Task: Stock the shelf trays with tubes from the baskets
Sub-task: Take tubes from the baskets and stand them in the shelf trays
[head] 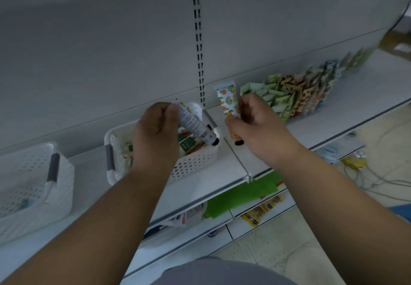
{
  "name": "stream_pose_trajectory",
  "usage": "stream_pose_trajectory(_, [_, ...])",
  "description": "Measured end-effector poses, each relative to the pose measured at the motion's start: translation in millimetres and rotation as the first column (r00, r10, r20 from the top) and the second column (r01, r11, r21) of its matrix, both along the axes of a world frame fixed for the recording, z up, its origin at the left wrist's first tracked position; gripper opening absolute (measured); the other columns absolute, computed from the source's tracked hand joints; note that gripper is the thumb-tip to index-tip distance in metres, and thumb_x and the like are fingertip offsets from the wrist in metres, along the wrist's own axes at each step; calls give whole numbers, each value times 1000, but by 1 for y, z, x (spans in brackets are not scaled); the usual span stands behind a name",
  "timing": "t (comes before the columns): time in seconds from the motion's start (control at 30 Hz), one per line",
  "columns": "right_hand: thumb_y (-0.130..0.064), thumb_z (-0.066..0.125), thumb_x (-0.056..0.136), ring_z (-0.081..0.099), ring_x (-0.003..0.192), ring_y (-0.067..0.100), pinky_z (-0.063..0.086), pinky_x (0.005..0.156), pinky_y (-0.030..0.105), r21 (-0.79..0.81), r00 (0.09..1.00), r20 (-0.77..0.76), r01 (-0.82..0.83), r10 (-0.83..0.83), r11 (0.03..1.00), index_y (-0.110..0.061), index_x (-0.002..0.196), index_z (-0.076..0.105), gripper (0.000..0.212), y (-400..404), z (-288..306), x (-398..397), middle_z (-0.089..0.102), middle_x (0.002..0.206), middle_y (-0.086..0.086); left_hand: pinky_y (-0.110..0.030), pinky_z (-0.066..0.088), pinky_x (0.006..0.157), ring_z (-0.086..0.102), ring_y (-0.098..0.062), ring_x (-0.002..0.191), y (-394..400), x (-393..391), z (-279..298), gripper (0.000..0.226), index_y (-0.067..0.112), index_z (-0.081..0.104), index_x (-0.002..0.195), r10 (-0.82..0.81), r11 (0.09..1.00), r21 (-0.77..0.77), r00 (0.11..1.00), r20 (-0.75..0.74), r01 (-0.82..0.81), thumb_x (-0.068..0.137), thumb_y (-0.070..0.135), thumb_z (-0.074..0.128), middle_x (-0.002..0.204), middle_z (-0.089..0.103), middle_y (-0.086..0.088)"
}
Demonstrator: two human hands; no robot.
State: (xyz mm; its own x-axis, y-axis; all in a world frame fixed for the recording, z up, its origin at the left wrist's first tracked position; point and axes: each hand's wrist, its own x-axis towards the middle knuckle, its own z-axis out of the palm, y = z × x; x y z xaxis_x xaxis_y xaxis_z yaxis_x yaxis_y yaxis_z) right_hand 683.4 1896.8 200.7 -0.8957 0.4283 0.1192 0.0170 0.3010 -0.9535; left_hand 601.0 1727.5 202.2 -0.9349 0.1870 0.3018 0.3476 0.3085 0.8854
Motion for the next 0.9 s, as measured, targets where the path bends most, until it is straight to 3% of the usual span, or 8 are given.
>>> stream_pose_trajectory(0.07, [-17,60,89,53,68,20,47,62,39,-115,999,-45,2,-7,993,-17,101,54,14,14,7,17,55,79,5,-26,55,66,66,-7,68,27,17,2,25,21,66,84,-123,975,203,980,155,90,98,32,50,80,72,2])
stream_pose_trajectory(0.17, [-2,52,94,53,69,24,44,58,36,-225,996,-65,37,-53,974,-5,108,51,14,45,19,52,52,82,11,-44,55,70,66,-23,70,74,47,-3,27,19,66,80,-277,914,375,913,299,155,99,30,50,73,69,-4])
stream_pose_trajectory(0.33, [-3,55,92,58,68,20,47,57,36,-215,990,-38,128,-139,968,-19,99,52,18,132,22,121,57,82,6,-23,42,47,52,-16,50,174,111,-15,38,8,56,85,-443,890,306,800,406,338,104,32,34,68,57,-11])
stream_pose_trajectory(0.43, [-5,54,86,54,65,21,42,52,31,-177,981,-23,186,-193,967,-16,96,51,15,192,24,160,56,80,11,-29,40,53,50,-20,56,235,143,-24,35,16,53,81,-560,828,324,707,431,459,103,38,36,71,56,-7])
stream_pose_trajectory(0.53, [-10,53,83,47,62,20,37,52,30,-157,970,-1,240,-243,958,-16,98,50,16,248,25,187,51,76,11,-35,41,55,50,-18,57,287,161,-34,25,30,53,79,-593,795,143,705,389,590,89,52,54,63,57,0])
stream_pose_trajectory(0.63, [-15,53,90,41,59,18,33,49,28,-184,965,7,260,-263,948,-15,97,50,7,288,21,189,46,71,7,-39,43,58,50,-16,59,320,168,-40,14,35,54,82,-581,800,94,727,366,593,83,39,67,62,53,6])
stream_pose_trajectory(0.73, [-26,48,99,39,61,19,33,48,25,-195,969,7,243,-246,950,-14,95,48,13,321,10,173,46,74,7,-31,42,54,50,-20,61,346,162,-43,9,34,53,96,-549,825,112,739,391,554,92,29,59,68,55,-5])
stream_pose_trajectory(0.9, [-35,54,95,58,71,23,47,63,39,-17,955,41,295,-294,955,-26,92,56,10,374,-5,139,59,83,12,-36,33,51,42,-27,60,397,129,-47,26,47,46,108,-547,832,238,668,504,501,97,24,50,73,47,-15])
